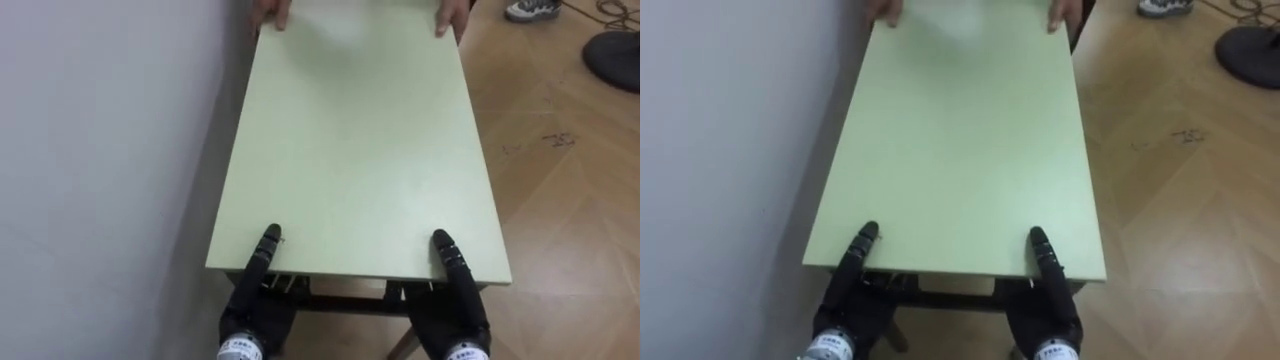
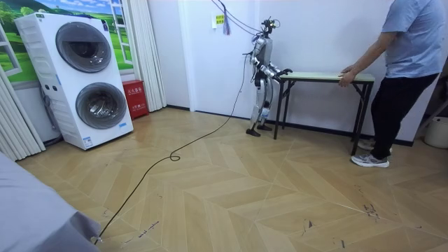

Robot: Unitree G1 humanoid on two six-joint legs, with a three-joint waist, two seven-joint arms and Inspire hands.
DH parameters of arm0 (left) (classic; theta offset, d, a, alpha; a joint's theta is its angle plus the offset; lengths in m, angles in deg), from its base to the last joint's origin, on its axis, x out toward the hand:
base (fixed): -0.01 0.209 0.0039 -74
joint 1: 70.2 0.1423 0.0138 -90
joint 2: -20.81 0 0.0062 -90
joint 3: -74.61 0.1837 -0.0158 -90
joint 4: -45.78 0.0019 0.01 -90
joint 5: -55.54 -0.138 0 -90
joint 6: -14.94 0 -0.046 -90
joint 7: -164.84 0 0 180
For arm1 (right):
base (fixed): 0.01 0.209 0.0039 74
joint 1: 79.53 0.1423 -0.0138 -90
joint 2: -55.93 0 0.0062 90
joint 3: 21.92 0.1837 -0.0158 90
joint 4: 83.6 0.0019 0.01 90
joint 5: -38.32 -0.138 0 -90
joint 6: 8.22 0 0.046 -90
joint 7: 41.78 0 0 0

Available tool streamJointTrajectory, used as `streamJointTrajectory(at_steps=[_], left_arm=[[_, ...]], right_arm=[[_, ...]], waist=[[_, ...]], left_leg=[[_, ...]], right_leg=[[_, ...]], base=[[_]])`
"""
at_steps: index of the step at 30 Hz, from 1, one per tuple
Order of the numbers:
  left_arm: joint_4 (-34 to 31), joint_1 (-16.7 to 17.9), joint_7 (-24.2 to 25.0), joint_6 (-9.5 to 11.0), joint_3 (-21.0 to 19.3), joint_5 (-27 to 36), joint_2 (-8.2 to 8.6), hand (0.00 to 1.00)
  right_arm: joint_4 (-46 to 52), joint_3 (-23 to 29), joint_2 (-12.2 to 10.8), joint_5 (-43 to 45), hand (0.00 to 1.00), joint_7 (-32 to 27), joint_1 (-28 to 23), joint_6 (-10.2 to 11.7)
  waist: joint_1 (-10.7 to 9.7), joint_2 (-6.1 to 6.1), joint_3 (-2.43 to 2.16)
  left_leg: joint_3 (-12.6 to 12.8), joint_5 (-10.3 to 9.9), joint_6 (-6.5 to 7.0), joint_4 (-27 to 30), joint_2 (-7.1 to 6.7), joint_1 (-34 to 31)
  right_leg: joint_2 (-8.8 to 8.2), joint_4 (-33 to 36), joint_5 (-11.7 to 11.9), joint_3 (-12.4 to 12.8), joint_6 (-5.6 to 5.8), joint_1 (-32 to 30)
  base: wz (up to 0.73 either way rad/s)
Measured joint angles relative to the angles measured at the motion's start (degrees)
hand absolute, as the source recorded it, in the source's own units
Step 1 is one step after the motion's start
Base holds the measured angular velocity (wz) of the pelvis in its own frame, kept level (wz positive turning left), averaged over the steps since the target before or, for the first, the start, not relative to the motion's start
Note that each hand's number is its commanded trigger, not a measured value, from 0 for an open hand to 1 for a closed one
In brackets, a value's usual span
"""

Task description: Move table with human

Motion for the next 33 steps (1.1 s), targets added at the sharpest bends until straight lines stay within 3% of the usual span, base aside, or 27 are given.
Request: streamJointTrajectory(at_steps=[1,3,4,7,9,11,14,21,29,33], left_arm=[[0.08,0.01,0.04,-0.15,-0.04,0.0,0.0,0.86],[0.75,0.1,0.52,-0.78,-0.18,-0.04,0.04,0.25],[0.9,0.09,0.65,-0.95,-0.29,-0.04,0.05,0.0],[1.59,0.09,1.72,-1.75,-0.85,-1.79,-0.07,0.0],[1.97,0.08,3.36,-2.62,-0.8,-9.95,-1.53,0.0],[1.97,-0.31,4.79,-3.08,-0.22,-16.19,-2.74,0.0],[1.99,-1.16,6.81,-3.26,-0.03,-20.95,-3.58,0.0],[2.22,-1.16,9.08,-3.39,-0.1,-23.38,-4.89,0.0],[3.09,-1.14,11.87,-3.66,-0.53,-25.82,-5.16,0.0],[3.85,-1.18,13.95,-3.7,-0.69,-32.01,-5.25,0.0]], right_arm=[[-0.16,0.04,-0.03,0.0,0.78,0.15,-0.06,-0.02],[-0.42,0.65,-0.03,0.05,0.18,0.33,-0.47,-0.76],[-0.43,0.73,-0.03,0.05,0.0,0.34,-0.58,-0.91],[-1.49,1.21,0.03,0.25,0.0,2.27,-0.71,-1.79],[-2.72,0.89,1.21,2.97,0.0,5.75,-0.69,-2.38],[-2.72,0.45,1.94,4.31,0.0,7.07,-0.19,-2.45],[-2.74,-0.41,2.81,4.39,0.0,7.44,-0.08,-2.52],[-2.74,-1.1,3.27,4.68,0.0,12.75,0.53,-3.53],[-2.84,-1.01,3.46,5.08,0.0,14.36,0.52,-5.13],[-4.91,-0.73,3.57,9.54,0.0,16.99,0.91,-5.77]], waist=[[0.01,-0.02,-0.08],[0.32,0.01,-0.12],[0.38,0.01,-0.15],[0.52,0.09,-0.13],[0.61,0.66,-0.11],[0.61,1.22,-0.44],[0.76,1.5,-0.6],[0.55,0.68,-0.2],[0.72,0.49,-0.17],[0.73,0.31,-0.29]], left_leg=[[0.01,0.0,0.01,-0.05,0.0,0.13],[0.08,0.12,0.24,-0.4,-0.05,1.05],[0.08,0.1,0.23,-0.4,-0.04,1.18],[0.03,-0.11,-0.12,-0.43,-0.03,1.5],[0.06,-0.13,-0.09,-0.4,-0.02,1.79],[0.19,-0.17,-0.1,-0.39,0.0,1.87],[0.62,-0.16,-0.11,-0.4,0.06,2.09],[0.56,-0.07,-0.26,-0.29,0.21,2.53],[0.54,-0.16,-0.29,-0.37,0.19,2.94],[0.58,-0.24,-0.31,-0.35,0.21,2.93]], right_leg=[[-0.01,0.01,0.0,0.0,0.0,0.08],[-0.06,-0.01,0.0,-0.07,0.0,0.78],[-0.05,0.0,0.0,-0.07,0.0,0.88],[-0.01,-0.04,-0.01,-0.1,0.03,1.27],[-0.01,-0.1,-0.02,-0.09,0.03,1.58],[-0.03,-0.13,-0.02,-0.15,0.04,1.61],[-0.13,-0.13,-0.13,-0.31,0.22,1.7],[-0.03,-0.96,-0.11,-1.55,0.21,2.31],[-0.06,-1.04,-0.09,-1.65,0.18,2.68],[-0.02,-1.22,-0.09,-1.68,0.17,2.81]], base=[[0.0],[0.0],[0.0],[0.0],[0.0],[-0.04],[-0.07],[-0.09],[0.0],[0.0]])
